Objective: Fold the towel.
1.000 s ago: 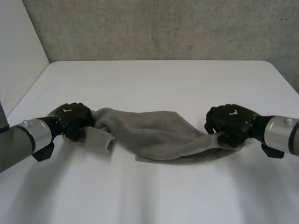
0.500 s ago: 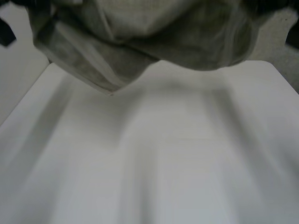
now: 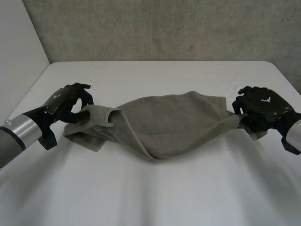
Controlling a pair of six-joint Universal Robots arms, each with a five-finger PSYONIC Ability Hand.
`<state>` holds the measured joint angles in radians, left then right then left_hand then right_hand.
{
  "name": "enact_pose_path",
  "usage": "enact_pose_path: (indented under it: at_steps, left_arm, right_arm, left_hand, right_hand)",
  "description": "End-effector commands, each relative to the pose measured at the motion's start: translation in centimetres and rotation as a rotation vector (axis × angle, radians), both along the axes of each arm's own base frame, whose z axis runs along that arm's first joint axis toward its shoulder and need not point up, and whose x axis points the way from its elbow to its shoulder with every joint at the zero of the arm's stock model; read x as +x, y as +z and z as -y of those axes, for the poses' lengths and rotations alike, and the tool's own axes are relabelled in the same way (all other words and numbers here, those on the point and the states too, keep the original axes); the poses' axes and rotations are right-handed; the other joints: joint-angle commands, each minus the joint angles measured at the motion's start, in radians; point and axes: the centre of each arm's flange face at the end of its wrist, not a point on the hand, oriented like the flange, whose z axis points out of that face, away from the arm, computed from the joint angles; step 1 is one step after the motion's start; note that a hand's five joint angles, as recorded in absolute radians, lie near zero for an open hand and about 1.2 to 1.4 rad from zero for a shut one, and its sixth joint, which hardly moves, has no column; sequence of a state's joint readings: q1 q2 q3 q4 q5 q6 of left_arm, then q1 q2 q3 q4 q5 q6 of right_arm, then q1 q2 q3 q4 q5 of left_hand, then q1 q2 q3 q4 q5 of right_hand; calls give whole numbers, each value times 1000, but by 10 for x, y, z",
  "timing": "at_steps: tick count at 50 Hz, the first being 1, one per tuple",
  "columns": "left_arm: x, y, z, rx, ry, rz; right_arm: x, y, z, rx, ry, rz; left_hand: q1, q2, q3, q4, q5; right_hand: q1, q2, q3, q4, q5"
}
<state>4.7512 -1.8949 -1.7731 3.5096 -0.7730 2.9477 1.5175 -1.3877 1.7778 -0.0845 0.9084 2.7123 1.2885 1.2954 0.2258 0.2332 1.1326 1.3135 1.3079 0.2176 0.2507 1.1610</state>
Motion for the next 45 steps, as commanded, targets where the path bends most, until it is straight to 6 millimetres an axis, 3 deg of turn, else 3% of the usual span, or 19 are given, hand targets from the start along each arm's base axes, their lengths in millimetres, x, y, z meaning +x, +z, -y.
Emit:
enact_pose_path:
  at_steps: [1, 2, 9, 16, 19, 21, 28, 30, 31, 33, 34, 36, 45]
  left_arm:
    - [3, 1, 6, -9, 27, 3]
    - [4, 0, 8, -12, 46, 10]
    - [9, -2, 13, -61, 130, 100]
    - [9, 4, 5, -139, 151, 241]
    - [3, 19, -8, -167, 168, 292]
    - [-8, 28, -29, -148, 178, 325]
    - [-29, 33, -65, -130, 182, 365]
    - [-51, 30, -97, -134, 159, 396]
    - [-51, 30, -97, -134, 159, 396]
    - [-67, 25, -123, -136, 141, 425]
    - [-67, 25, -123, -136, 141, 425]
    - [-76, 19, -142, -134, 145, 460]
    - [-84, -7, -171, -88, 124, 557]
  right_arm:
    - [4, -7, 3, 29, 12, 5]
    - [4, -7, 3, 29, 12, 5]
    - [18, -12, -1, 43, 53, 5]
    - [27, -16, -9, 63, 76, 4]
    - [28, -17, -11, 66, 76, 2]
    - [28, -17, -11, 68, 74, 1]
    - [27, -19, -12, 74, 66, -2]
    - [27, -20, -13, 80, 66, -2]
    - [27, -21, -14, 84, 67, -1]
    - [27, -22, -15, 88, 67, -2]
    - [27, -22, -15, 88, 67, -2]
    - [27, -22, -16, 91, 67, -2]
    - [27, -22, -17, 88, 66, -1]
  left_hand:
    - [-596, -603, -51, -59, -615]
    - [-870, -877, -51, -59, -888]
    - [-1039, -1046, -51, -59, -1058]
    - [-1087, -1094, -51, -59, -1105]
    - [-1090, -1097, -51, -59, -1108]
    - [-1090, -1097, -51, -59, -1108]
    - [-1090, -1097, -51, -59, -1108]
    - [-1090, -1097, -51, -59, -1108]
    - [-1090, -1097, -51, -59, -1108]
    - [-1090, -1097, -51, -59, -1108]
    - [-1090, -1097, -51, -59, -1108]
    - [-1090, -1097, -51, -59, -1108]
    - [-1075, -1082, -51, -59, -1094]
  right_hand:
    - [83, 88, -43, -76, 61]
    - [83, 88, -43, -76, 61]
    - [83, 88, -43, -76, 61]
    - [83, 88, -43, -76, 61]
    - [83, 88, -43, -76, 61]
    - [83, 88, -43, -76, 61]
    - [83, 88, -43, -76, 61]
    - [83, 88, -43, -76, 61]
    - [83, 88, -43, -76, 61]
    - [83, 88, -43, -76, 61]
    - [83, 88, -43, -76, 61]
    - [83, 88, -43, -76, 61]
    - [83, 88, -43, -76, 61]
